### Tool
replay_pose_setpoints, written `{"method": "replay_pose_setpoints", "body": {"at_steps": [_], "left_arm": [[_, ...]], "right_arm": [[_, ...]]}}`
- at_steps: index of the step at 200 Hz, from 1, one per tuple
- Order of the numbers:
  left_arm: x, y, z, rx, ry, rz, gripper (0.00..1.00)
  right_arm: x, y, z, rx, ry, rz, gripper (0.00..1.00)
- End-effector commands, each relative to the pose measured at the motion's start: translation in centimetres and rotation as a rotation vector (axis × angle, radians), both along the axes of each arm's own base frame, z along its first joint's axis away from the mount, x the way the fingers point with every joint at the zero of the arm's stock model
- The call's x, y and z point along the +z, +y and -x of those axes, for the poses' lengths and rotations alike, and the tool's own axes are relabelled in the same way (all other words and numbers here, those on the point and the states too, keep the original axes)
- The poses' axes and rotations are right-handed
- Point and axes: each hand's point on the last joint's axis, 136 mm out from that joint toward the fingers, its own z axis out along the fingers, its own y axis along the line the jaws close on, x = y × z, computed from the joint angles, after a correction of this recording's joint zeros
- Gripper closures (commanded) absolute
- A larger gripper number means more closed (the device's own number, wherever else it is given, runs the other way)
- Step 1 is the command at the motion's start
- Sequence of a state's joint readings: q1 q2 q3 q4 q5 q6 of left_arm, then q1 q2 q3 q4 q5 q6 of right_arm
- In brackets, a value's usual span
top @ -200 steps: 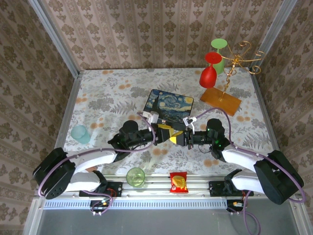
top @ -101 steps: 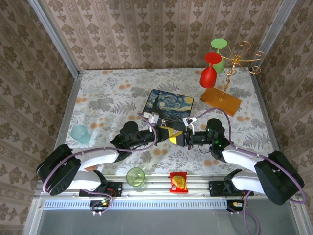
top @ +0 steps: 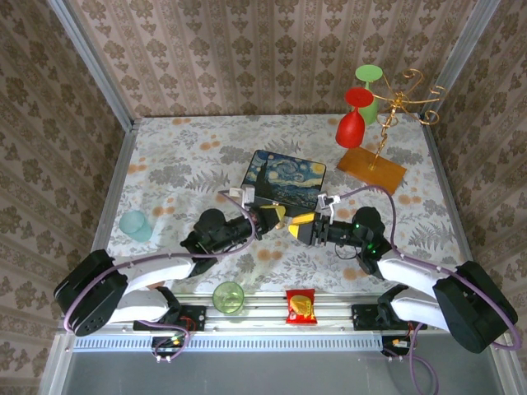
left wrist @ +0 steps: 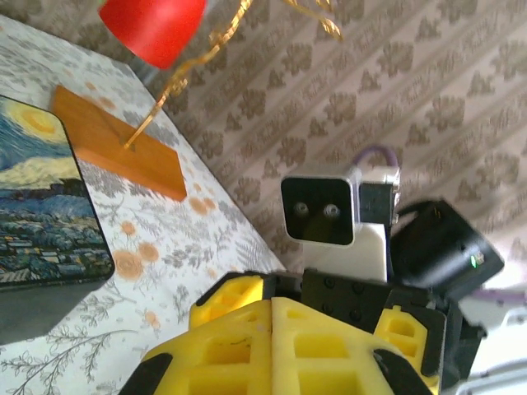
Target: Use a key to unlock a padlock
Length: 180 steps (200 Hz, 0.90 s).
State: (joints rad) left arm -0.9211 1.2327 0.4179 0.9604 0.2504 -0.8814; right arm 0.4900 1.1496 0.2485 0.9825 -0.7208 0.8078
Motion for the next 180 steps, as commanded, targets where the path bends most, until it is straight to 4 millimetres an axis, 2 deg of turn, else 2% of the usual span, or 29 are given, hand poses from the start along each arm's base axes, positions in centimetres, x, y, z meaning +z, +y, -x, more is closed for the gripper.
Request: {"method": "replay_pose_setpoints", "body": {"at_steps": [1,16,40,61,83,102,129,163,180], "left_arm": [[2.9,1.0,-0.9,0.094,0.019,0.162,1.00],[3.5,1.0,-0.8,0.114,0.021,0.194,1.00],[4.4,0.9,-0.8,0.138,0.021,0.227,1.00],[5.4,0.9,-0.8,0.141,0.015,0.265,1.00],[5.4,1.0,-1.0,0.152,0.029,0.274,1.00],[5.4,1.1,-1.0,0.154,0.035,0.284,1.00],[5.6,1.4,-1.0,0.162,0.033,0.303,1.00],[5.8,1.3,-1.0,0.153,0.041,0.323,1.00],[5.7,1.3,-1.1,0.157,0.047,0.327,1.00]], "right_arm": [[3.6,-1.2,-1.1,-0.132,-0.049,-0.152,0.30],[4.5,-1.2,-1.2,-0.175,-0.056,-0.196,0.26],[6.3,0.1,-0.8,-0.152,-0.077,-0.237,0.25],[7.0,0.1,-1.2,-0.176,-0.081,-0.276,0.25],[7.9,0.6,-1.3,-0.161,-0.097,-0.287,0.26],[8.7,1.5,-1.0,-0.119,-0.103,-0.293,0.31],[8.3,2.1,-0.9,-0.099,-0.094,-0.284,0.37],[8.6,2.6,-0.6,-0.075,-0.105,-0.284,0.52],[8.5,2.8,-0.5,-0.066,-0.102,-0.281,0.56]]}}
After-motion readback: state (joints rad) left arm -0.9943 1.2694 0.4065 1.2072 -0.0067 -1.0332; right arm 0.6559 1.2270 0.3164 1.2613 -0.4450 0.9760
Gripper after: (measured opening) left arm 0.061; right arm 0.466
